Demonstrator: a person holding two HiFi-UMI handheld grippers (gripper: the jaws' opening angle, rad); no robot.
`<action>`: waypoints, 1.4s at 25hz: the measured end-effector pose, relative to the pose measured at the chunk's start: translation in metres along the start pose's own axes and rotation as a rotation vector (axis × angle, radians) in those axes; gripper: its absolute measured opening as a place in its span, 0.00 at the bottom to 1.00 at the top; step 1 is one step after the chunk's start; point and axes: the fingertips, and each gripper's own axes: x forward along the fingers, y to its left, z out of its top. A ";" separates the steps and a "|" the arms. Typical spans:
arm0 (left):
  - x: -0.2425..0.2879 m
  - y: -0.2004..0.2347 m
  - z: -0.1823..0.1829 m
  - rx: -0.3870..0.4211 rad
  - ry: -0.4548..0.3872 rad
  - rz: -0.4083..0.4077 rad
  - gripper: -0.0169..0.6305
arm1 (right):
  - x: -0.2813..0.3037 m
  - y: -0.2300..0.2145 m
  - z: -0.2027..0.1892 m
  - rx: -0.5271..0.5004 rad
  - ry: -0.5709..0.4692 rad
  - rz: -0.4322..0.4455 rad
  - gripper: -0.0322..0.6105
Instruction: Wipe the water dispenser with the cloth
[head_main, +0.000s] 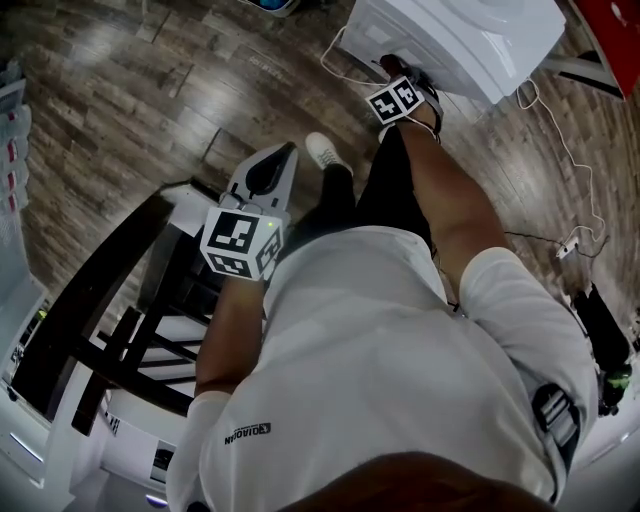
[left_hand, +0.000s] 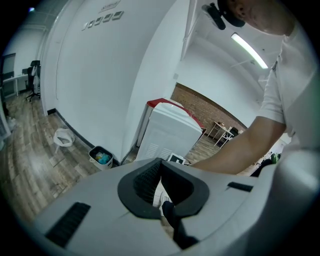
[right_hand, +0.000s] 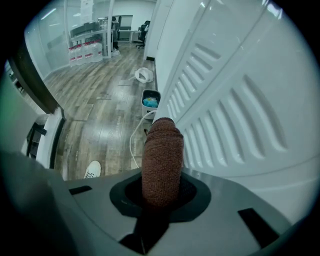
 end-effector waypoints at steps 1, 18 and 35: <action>0.000 0.001 0.000 -0.008 -0.005 0.005 0.01 | -0.006 0.000 0.002 -0.007 -0.013 0.005 0.15; -0.017 -0.018 0.051 0.028 -0.151 -0.047 0.01 | -0.239 -0.076 0.098 0.091 -0.453 -0.063 0.15; -0.031 0.007 0.063 0.046 -0.227 0.024 0.01 | -0.259 -0.095 0.178 -0.025 -0.446 -0.073 0.15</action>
